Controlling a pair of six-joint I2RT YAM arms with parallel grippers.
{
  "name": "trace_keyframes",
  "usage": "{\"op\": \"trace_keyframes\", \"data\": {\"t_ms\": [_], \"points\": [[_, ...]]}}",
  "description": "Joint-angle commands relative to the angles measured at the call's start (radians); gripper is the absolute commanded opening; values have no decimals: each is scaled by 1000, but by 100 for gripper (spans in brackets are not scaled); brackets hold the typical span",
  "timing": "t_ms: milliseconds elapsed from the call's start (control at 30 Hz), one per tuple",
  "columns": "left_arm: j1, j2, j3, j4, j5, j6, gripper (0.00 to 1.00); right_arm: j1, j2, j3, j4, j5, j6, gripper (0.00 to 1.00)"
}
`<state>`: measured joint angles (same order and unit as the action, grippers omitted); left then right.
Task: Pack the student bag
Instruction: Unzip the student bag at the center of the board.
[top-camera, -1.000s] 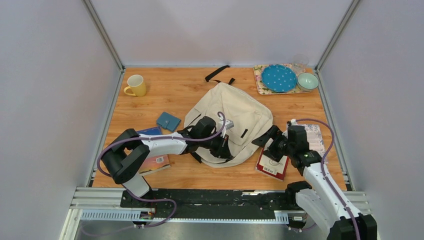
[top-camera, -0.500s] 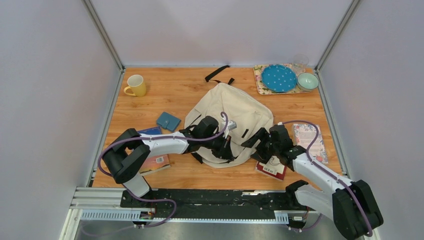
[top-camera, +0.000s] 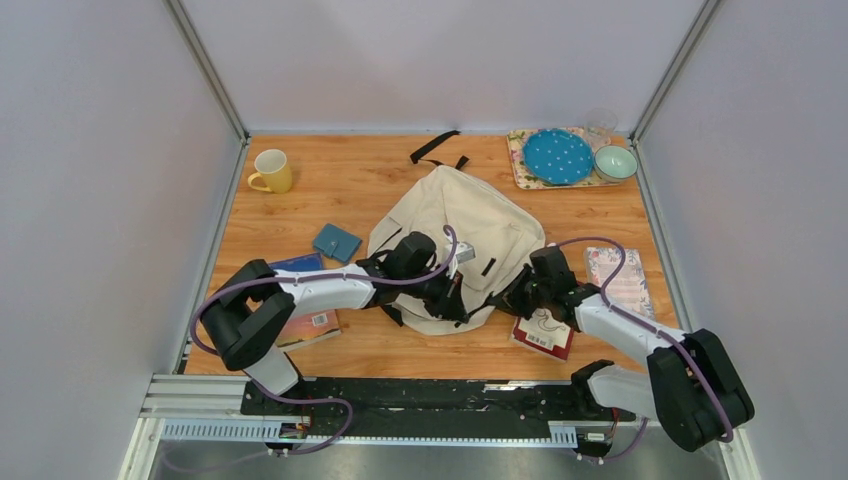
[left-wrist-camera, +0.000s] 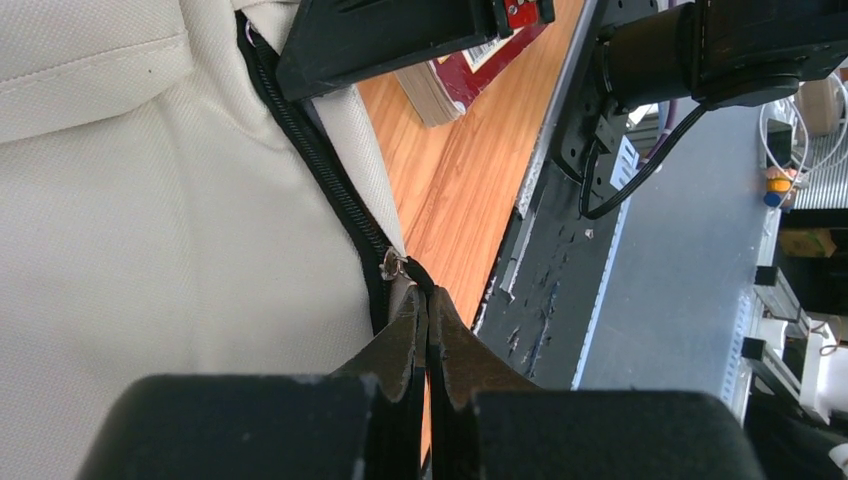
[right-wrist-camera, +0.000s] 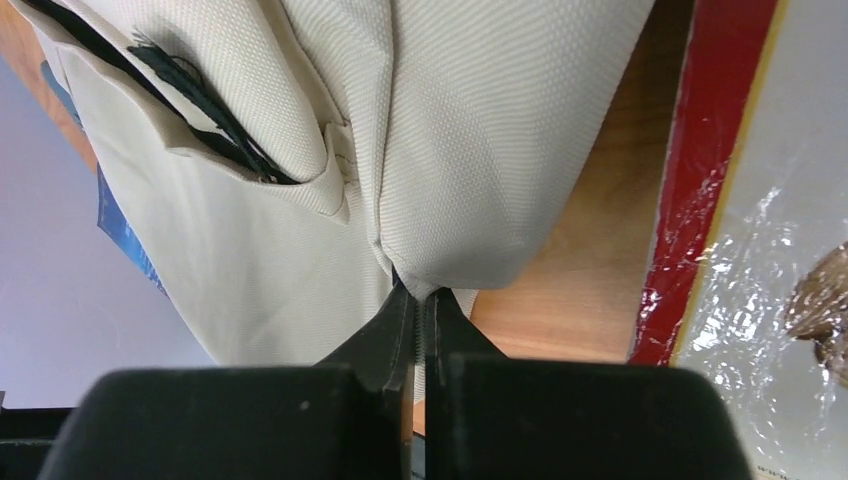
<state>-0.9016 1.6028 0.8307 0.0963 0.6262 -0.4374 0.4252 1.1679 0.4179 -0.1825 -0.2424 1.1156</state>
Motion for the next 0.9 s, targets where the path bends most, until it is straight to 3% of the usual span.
{"op": "trace_keyframes", "data": {"t_ms": [0, 233, 633, 767, 800, 867], "points": [[-13, -55, -7, -7, 32, 38, 0, 4, -16, 73, 9, 80, -65, 0], [-13, -102, -15, -233, -175, 118, 0, -12, -54, 189, -141, 233, -216, 0], [-10, -265, -96, -553, -575, 204, 0, -129, 36, 294, -156, 273, -358, 0], [-5, -284, -100, -573, -603, 210, 0, -135, 70, 351, -146, 258, -427, 0], [-6, -282, -100, -569, -596, 207, 0, -135, 75, 366, -146, 209, -453, 1], [-5, -277, -94, -535, -534, 194, 0, -137, 78, 403, -155, 169, -487, 21]]}}
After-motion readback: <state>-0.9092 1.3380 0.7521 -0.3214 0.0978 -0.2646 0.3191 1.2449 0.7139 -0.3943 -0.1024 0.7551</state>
